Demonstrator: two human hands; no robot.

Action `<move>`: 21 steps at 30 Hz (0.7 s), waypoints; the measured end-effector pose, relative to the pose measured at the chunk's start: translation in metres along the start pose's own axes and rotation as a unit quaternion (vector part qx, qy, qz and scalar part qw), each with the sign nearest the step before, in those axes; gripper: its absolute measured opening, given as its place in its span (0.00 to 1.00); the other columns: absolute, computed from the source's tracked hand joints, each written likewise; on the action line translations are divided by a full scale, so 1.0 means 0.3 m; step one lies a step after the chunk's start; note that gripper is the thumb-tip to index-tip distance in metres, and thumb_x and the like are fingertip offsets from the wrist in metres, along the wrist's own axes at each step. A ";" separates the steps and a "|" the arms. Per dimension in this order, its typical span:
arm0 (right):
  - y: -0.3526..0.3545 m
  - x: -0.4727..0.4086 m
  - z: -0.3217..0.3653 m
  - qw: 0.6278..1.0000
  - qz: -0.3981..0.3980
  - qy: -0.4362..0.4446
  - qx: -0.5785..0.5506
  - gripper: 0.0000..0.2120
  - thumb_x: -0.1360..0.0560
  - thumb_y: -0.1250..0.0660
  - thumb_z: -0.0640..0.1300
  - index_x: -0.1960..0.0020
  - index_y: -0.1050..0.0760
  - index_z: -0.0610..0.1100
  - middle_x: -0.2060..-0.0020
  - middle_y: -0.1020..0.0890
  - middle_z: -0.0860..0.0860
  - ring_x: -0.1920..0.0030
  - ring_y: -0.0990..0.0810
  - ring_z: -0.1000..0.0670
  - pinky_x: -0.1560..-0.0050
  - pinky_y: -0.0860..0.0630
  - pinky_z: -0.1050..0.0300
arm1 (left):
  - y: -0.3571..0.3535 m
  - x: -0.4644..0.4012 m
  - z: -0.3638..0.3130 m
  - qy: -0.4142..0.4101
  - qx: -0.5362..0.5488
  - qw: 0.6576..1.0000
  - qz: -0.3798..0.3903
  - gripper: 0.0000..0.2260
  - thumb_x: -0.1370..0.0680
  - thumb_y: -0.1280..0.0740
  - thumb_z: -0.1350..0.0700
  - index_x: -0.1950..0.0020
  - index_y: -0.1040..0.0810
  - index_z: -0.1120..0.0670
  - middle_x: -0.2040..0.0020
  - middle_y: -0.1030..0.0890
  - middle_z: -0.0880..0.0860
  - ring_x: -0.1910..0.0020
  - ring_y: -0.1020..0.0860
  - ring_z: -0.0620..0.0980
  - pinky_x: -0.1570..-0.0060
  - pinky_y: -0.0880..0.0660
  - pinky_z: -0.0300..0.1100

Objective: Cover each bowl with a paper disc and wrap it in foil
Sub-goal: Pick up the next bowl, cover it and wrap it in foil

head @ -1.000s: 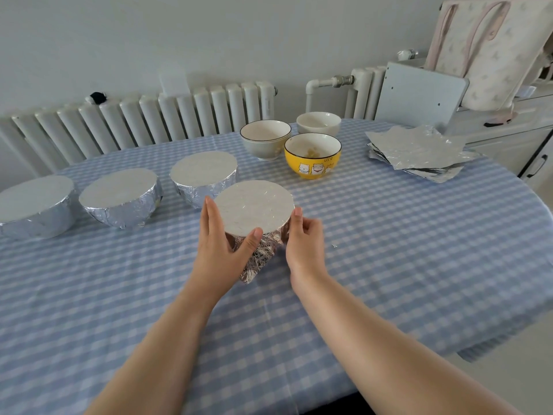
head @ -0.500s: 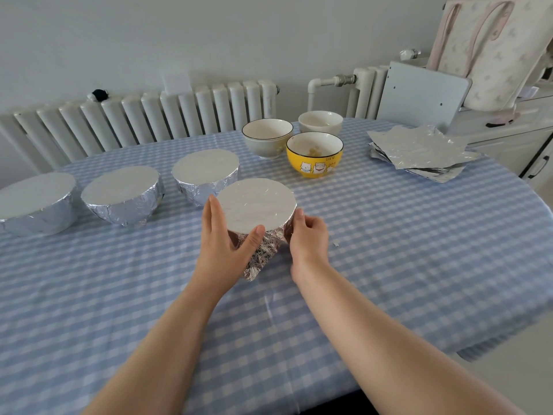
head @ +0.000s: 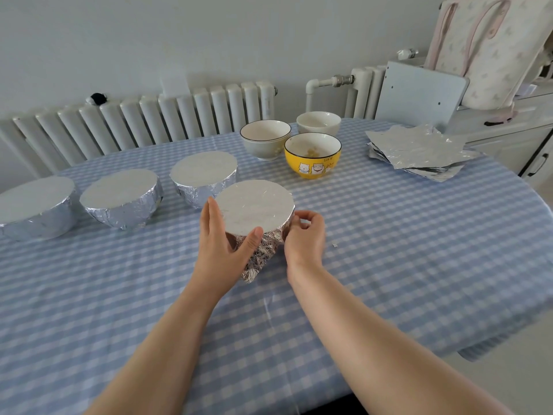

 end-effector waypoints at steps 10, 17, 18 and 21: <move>0.035 0.032 0.017 0.995 -0.006 0.062 0.082 0.13 0.16 0.44 0.44 0.34 0.28 0.46 0.49 0.18 0.52 0.57 0.21 0.60 0.60 0.28 0.74 | -0.005 0.000 0.004 0.006 -0.010 1.000 -0.019 0.51 0.30 0.36 0.32 0.19 0.58 0.55 0.20 0.52 0.50 0.21 0.49 0.47 0.23 0.45 0.49; 0.050 0.090 0.029 0.971 0.033 0.139 0.194 0.18 0.15 0.50 0.49 0.45 0.22 0.47 0.54 0.19 0.54 0.48 0.22 0.52 0.50 0.33 0.58 | -0.002 -0.003 -0.001 0.004 -0.032 0.999 -0.024 0.49 0.29 0.37 0.31 0.19 0.55 0.56 0.20 0.51 0.53 0.21 0.49 0.51 0.23 0.46 0.51; 0.049 0.097 0.023 0.966 0.042 0.146 0.210 0.17 0.15 0.49 0.50 0.52 0.23 0.48 0.58 0.20 0.54 0.53 0.22 0.51 0.53 0.32 0.56 | -0.005 -0.005 -0.003 -0.001 -0.039 0.999 -0.026 0.49 0.28 0.36 0.30 0.20 0.53 0.57 0.21 0.49 0.54 0.22 0.47 0.53 0.24 0.43 0.54; 0.056 0.105 0.009 0.956 0.064 0.164 0.234 0.17 0.16 0.47 0.51 0.58 0.27 0.47 0.64 0.22 0.53 0.62 0.26 0.53 0.60 0.34 0.57 | -0.009 -0.002 -0.011 0.000 -0.038 0.999 -0.037 0.51 0.30 0.34 0.29 0.20 0.50 0.57 0.22 0.46 0.55 0.23 0.44 0.54 0.25 0.41 0.54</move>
Point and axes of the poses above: each hand's wrist, its own x-axis away from the middle knuckle, its own y-axis out of the back of the hand, z = x × y, the point moved 2 cm from there along -x, towards the middle knuckle
